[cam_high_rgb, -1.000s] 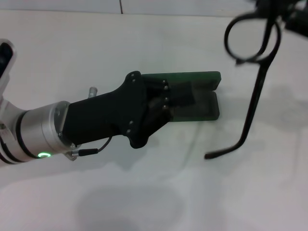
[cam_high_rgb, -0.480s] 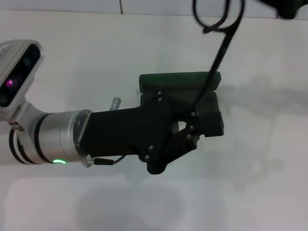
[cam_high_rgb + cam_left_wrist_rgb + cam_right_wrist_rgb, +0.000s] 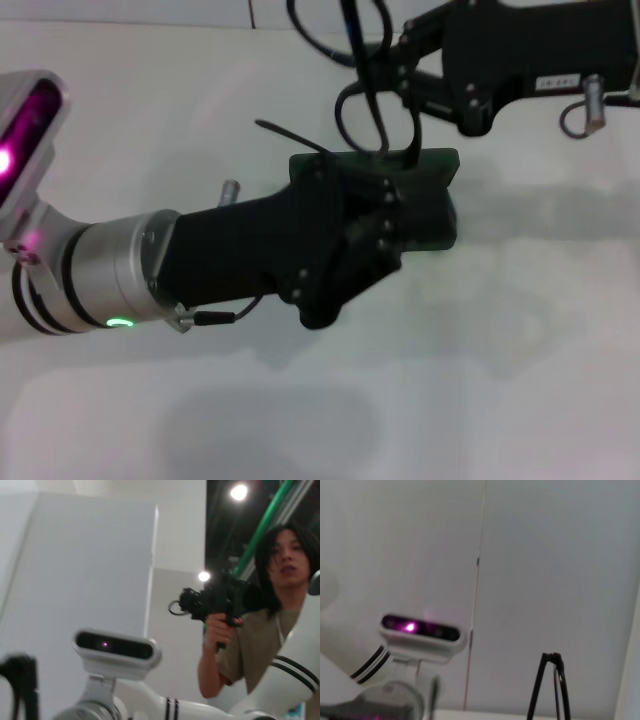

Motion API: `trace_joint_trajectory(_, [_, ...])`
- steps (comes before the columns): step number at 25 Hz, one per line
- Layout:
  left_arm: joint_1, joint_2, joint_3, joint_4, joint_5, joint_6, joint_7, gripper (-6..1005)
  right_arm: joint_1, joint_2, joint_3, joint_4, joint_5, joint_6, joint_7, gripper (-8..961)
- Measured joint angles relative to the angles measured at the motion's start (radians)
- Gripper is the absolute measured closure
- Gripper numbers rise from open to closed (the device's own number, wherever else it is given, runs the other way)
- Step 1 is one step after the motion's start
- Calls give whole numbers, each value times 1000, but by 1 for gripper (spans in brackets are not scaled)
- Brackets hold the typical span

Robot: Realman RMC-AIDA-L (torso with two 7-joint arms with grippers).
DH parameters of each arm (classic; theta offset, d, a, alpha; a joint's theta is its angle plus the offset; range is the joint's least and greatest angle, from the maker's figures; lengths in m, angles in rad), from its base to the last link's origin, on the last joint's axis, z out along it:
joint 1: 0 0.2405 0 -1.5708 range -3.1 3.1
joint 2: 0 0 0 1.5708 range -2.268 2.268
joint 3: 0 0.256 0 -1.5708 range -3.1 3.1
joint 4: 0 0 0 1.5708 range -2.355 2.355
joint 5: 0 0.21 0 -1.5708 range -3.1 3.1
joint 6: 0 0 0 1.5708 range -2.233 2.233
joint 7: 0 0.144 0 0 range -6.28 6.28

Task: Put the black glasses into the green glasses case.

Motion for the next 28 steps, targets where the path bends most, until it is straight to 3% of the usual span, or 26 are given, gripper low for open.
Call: trace_joint_trajectory(28, [16, 3, -7, -71, -85, -87, -54, 963, 12, 2, -81, 20, -18, -38, 6, 870])
